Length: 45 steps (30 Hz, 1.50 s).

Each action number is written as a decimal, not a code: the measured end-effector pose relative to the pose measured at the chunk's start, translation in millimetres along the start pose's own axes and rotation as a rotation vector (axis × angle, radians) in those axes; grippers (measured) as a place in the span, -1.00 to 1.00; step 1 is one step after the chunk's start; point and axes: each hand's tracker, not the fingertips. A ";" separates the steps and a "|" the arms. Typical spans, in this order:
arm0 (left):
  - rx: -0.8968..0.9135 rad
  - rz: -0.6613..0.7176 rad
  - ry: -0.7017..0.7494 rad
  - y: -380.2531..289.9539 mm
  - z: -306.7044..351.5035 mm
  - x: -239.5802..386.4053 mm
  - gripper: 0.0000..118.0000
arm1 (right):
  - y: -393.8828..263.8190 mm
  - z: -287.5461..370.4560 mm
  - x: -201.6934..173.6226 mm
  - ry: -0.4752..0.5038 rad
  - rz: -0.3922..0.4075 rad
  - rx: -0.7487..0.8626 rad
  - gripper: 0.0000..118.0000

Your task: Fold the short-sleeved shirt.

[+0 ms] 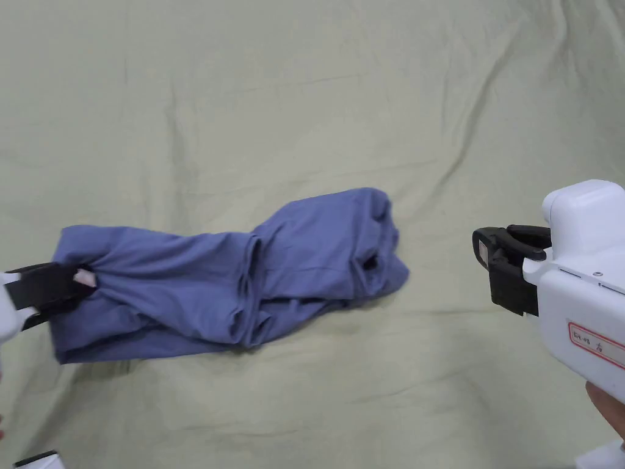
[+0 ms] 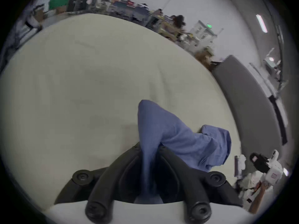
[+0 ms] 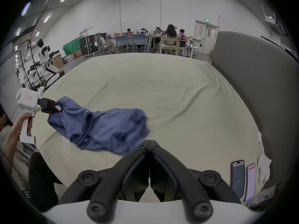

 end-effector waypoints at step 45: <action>-0.414 -0.420 -0.335 -67.2 -163.1 266.4 -1.00 | -26.6 -11.1 41.7 -0.051 -0.107 -0.075 -0.95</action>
